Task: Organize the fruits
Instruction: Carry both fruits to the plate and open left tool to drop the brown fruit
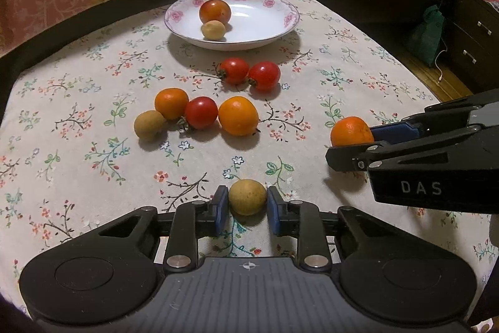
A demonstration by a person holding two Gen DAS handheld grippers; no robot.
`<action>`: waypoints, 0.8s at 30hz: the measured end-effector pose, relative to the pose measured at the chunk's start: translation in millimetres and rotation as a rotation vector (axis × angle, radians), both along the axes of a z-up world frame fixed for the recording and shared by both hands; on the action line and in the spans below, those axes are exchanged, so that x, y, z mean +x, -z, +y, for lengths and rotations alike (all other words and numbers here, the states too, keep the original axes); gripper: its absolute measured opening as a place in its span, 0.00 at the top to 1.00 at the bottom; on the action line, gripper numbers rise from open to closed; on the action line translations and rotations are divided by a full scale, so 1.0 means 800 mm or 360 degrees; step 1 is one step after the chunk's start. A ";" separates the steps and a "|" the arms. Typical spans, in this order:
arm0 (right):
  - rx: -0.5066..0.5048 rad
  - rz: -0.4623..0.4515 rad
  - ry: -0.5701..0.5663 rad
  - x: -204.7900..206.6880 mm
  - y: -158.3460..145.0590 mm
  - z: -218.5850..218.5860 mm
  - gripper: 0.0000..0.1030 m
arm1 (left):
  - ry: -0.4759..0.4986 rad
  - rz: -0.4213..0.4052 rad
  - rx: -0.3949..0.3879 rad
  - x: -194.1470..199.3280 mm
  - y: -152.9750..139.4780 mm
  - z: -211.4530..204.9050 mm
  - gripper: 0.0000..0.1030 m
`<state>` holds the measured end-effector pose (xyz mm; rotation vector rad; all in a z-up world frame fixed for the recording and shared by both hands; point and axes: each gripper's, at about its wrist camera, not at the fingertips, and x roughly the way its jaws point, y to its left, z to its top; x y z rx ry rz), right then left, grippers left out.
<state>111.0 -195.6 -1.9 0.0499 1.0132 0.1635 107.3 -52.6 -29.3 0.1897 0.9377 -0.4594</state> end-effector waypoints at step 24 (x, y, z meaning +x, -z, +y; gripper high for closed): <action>0.0022 -0.0092 -0.0044 0.016 -0.022 0.013 0.67 | -0.0077 -0.0128 -0.0060 0.033 -0.036 0.007 0.67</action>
